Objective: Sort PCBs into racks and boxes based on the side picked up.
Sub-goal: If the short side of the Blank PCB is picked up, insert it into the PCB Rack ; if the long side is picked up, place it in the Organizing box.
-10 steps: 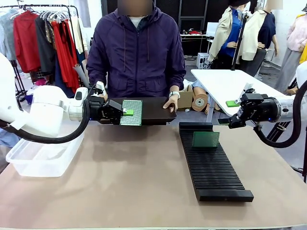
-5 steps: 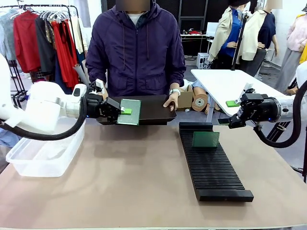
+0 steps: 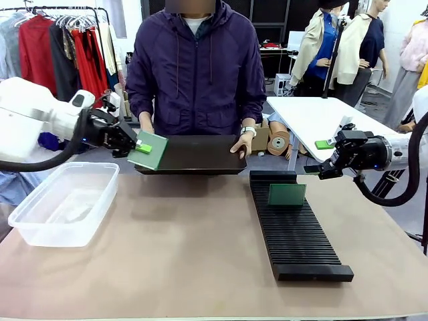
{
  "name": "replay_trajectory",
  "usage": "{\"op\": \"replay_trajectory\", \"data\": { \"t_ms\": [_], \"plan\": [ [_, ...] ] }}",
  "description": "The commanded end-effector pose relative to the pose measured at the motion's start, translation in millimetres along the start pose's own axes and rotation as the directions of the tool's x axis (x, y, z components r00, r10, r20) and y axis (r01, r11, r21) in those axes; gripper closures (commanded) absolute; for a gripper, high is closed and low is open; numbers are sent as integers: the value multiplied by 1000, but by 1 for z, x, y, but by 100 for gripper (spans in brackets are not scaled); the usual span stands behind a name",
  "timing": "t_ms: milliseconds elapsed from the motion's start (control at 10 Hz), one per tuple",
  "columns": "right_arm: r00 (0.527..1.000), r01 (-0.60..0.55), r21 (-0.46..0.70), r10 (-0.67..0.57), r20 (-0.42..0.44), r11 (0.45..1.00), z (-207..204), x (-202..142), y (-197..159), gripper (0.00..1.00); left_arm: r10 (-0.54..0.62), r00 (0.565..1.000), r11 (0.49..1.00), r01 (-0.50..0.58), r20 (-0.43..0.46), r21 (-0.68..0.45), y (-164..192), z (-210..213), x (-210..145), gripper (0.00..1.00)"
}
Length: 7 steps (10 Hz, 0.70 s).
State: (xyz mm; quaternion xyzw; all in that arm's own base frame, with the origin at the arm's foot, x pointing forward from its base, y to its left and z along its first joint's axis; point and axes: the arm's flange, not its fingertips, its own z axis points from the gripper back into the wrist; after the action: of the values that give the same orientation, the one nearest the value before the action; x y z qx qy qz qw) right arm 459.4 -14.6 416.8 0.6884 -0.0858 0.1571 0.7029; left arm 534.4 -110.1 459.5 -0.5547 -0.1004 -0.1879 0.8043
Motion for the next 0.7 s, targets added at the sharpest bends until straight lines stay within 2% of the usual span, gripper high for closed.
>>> {"op": "replay_trajectory", "data": {
  "t_ms": [0, 100, 300, 500, 600],
  "plan": [
    [1000, -5, -12, 5, -4, 1000, -2, 2, 1, 0, 43, 998, 994, -39, -42, 99, -8, 18, -8, 100],
    [1000, -5, -12, 5, -4, 1000, -2, 2, 1, 0, 76, 992, 978, -55, -98, 202, -10, 28, -12, 100],
    [1000, -5, -12, 5, -4, 1000, -2, 2, 1, 0, 108, 989, 946, -72, -98, 316, -15, 51, -14, 100],
    [1000, -5, -12, 5, -4, 1000, -2, 2, 1, 0, 155, 978, 856, -62, -141, 514, -15, 70, -17, 100],
    [1000, -5, -12, 5, -4, 1000, -2, 2, 1, 0, 168, 972, 823, -48, -162, 566, -14, 77, -17, 100]
  ]
}}
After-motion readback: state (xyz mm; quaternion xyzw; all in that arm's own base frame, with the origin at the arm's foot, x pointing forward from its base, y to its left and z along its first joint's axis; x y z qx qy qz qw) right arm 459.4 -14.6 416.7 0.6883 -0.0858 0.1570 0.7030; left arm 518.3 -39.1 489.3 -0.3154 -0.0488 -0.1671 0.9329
